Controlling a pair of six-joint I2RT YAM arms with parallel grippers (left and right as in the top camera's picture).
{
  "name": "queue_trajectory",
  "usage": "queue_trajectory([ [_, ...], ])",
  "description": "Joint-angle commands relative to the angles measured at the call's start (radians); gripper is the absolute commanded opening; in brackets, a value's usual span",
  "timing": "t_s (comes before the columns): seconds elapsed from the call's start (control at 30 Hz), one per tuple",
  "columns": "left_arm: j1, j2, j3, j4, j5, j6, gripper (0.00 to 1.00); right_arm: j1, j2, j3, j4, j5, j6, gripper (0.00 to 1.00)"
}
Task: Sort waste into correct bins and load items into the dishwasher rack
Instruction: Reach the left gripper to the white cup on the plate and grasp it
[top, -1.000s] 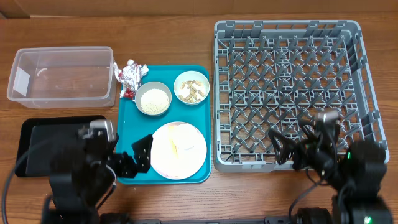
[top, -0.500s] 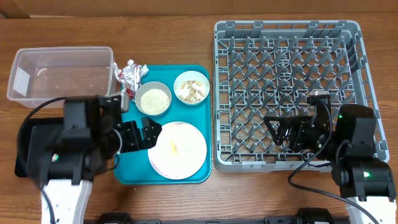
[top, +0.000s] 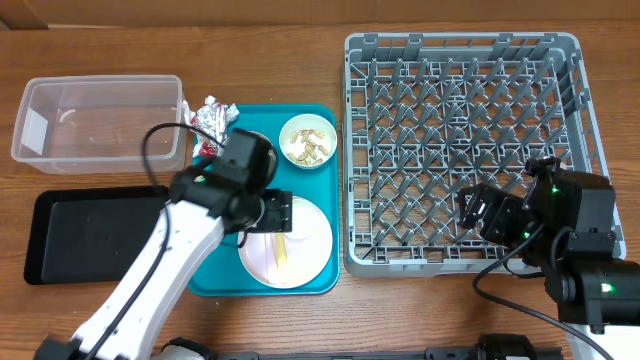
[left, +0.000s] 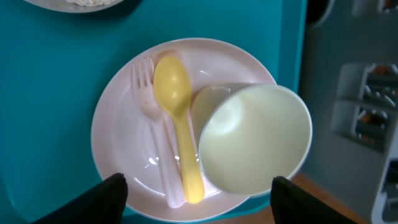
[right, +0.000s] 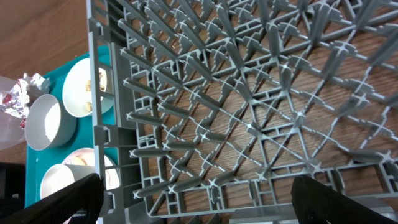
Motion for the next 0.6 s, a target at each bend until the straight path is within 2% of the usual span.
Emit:
queue_trajectory([
  [0.0,-0.023,0.070,0.016,0.032,-0.087,-0.044,0.69,0.003,-0.005,0.027,-0.002,0.029,0.014,1.00],
  [0.2,-0.024,0.161,0.016,0.065,-0.120,-0.089,0.63,0.003,-0.005,0.027,-0.021,0.029,0.014,1.00],
  [0.3,-0.024,0.190,0.016,0.080,-0.120,-0.089,0.39,0.003,-0.005,0.027,-0.025,0.029,0.014,0.97],
  [0.4,-0.024,0.202,0.016,0.101,-0.113,-0.088,0.26,0.003,-0.005,0.027,-0.026,0.029,0.014,0.96],
  [0.5,-0.024,0.202,0.016,0.110,-0.093,-0.089,0.05,0.003,-0.005,0.027,-0.031,0.029,0.014,0.96],
  [0.57,-0.024,0.201,0.018,0.110,-0.077,-0.089,0.04,0.003,-0.005,0.026,-0.032,0.029,0.014,0.95],
])
